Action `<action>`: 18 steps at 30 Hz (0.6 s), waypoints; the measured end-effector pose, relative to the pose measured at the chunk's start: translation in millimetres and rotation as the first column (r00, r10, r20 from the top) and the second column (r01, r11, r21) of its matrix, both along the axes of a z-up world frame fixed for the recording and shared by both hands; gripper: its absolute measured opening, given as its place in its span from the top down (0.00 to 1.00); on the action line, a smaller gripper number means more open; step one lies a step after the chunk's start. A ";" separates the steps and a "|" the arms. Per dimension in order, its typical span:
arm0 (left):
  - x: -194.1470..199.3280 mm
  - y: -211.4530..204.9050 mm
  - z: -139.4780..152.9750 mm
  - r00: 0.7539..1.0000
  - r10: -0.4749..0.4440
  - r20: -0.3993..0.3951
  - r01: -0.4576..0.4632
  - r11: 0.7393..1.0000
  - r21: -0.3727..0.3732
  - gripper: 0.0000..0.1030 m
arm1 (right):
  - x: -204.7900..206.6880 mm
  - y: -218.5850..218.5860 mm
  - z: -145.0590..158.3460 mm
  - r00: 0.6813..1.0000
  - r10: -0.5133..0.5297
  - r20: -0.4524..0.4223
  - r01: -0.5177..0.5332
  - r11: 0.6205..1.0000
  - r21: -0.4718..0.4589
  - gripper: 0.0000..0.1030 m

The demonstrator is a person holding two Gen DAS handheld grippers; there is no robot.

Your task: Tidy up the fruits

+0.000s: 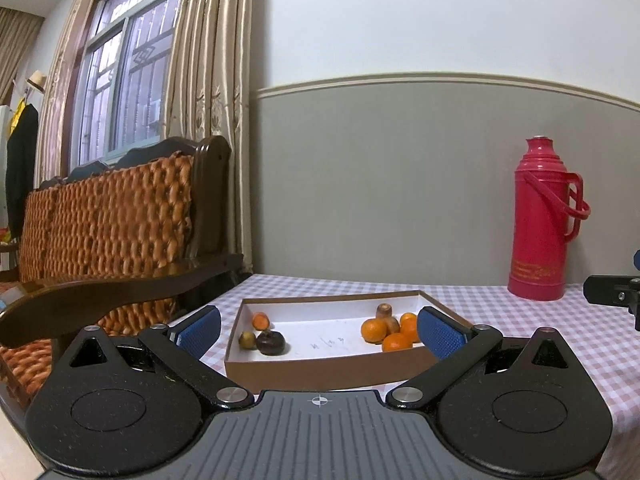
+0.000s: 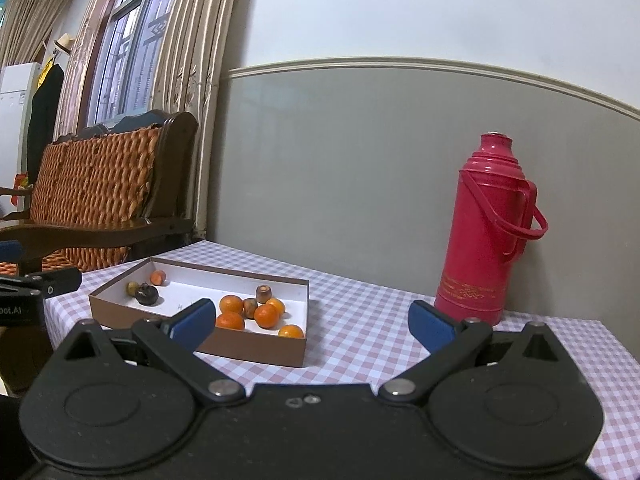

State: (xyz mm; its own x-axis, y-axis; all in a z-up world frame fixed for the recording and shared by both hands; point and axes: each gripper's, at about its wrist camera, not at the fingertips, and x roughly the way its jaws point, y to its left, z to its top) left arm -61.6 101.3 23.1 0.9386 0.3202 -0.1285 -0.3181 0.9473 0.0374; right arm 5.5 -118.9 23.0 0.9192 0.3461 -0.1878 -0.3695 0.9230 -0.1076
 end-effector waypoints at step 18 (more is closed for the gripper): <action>1.7 -2.2 0.4 1.000 0.001 0.002 -0.001 1.000 -0.003 0.00 | 1.1 0.0 0.9 1.000 0.000 -0.001 0.000 1.000 0.007 0.06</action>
State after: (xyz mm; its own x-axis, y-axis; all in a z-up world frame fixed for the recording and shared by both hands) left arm -59.9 99.1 23.5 0.9386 0.3207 -0.1274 -0.3190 0.9472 0.0340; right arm 6.6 -118.9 23.9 0.9191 0.3470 -0.1868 -0.3693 0.9238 -0.1008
